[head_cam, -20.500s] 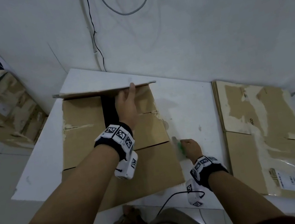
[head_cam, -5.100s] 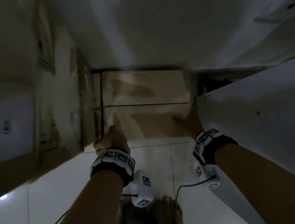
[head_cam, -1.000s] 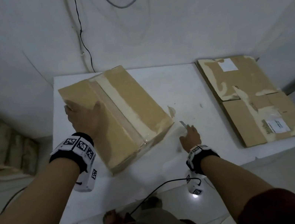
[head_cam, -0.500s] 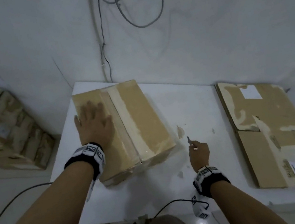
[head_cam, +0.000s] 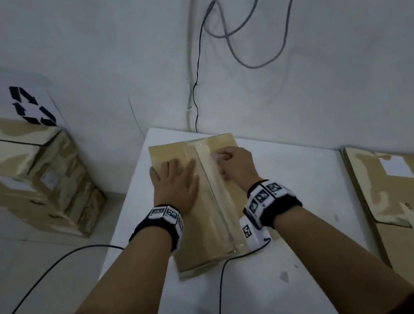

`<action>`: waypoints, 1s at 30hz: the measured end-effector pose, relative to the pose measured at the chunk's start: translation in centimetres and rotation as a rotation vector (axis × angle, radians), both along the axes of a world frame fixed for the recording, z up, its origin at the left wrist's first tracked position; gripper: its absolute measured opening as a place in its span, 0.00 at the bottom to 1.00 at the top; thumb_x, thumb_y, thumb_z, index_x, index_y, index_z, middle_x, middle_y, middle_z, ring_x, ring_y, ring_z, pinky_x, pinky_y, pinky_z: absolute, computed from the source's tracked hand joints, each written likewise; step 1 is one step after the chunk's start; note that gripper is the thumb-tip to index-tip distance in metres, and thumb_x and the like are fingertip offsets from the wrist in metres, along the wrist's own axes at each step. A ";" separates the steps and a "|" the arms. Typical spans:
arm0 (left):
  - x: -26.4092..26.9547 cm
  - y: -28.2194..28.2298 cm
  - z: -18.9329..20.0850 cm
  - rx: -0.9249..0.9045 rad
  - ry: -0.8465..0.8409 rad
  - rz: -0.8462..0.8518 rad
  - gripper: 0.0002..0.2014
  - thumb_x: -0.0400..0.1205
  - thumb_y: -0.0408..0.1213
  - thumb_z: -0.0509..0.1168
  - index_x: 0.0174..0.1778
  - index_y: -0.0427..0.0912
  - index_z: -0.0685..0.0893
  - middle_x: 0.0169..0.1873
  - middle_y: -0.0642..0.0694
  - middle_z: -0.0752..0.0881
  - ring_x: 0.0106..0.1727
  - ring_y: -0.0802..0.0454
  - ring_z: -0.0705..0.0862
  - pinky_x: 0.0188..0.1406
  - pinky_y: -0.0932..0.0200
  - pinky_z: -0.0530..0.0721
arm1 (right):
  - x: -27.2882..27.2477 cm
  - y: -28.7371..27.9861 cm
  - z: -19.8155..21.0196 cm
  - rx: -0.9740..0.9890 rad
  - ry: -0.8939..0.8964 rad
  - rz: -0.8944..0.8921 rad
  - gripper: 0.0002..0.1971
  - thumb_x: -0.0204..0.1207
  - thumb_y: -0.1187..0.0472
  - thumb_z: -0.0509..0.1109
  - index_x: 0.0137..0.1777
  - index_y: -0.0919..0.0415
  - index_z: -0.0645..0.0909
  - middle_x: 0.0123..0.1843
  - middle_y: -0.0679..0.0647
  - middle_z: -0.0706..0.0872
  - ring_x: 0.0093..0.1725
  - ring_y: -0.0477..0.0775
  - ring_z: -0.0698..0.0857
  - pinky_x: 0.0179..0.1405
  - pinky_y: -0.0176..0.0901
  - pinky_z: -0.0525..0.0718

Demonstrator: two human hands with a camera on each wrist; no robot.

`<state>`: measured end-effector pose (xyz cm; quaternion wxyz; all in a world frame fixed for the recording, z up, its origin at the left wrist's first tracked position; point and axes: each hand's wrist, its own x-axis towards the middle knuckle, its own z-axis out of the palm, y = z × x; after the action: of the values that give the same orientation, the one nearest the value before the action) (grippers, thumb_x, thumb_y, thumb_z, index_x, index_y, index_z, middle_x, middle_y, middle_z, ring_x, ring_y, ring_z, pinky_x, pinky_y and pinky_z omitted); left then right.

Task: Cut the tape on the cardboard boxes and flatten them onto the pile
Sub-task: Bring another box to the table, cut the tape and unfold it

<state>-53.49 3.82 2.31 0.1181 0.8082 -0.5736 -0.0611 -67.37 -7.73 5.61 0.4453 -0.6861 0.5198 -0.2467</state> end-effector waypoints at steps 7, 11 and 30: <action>0.6 -0.3 -0.6 -0.004 0.066 -0.007 0.30 0.81 0.59 0.39 0.81 0.61 0.61 0.81 0.42 0.60 0.82 0.41 0.53 0.78 0.29 0.42 | 4.7 0.3 -1.5 -0.132 0.046 -0.019 0.06 0.75 0.54 0.72 0.44 0.54 0.87 0.36 0.57 0.87 0.39 0.62 0.87 0.42 0.63 0.88; 0.6 -0.4 -0.8 -0.048 0.100 0.010 0.25 0.84 0.57 0.46 0.79 0.61 0.66 0.80 0.43 0.62 0.81 0.41 0.55 0.78 0.30 0.43 | 5.4 -0.4 -2.1 -0.138 0.037 -0.058 0.07 0.72 0.51 0.72 0.42 0.53 0.87 0.34 0.52 0.85 0.38 0.61 0.88 0.41 0.63 0.89; 0.5 -0.6 -0.7 -0.093 0.184 0.028 0.23 0.86 0.50 0.50 0.79 0.61 0.65 0.81 0.44 0.60 0.82 0.42 0.52 0.77 0.31 0.40 | 6.6 -0.8 0.6 -0.159 0.275 0.063 0.10 0.76 0.69 0.72 0.33 0.59 0.84 0.27 0.58 0.86 0.23 0.60 0.85 0.26 0.45 0.86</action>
<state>-53.00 3.25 1.62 0.2086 0.8007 -0.5512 -0.1070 -60.74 -8.55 6.18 0.3216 -0.7623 0.5331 -0.1768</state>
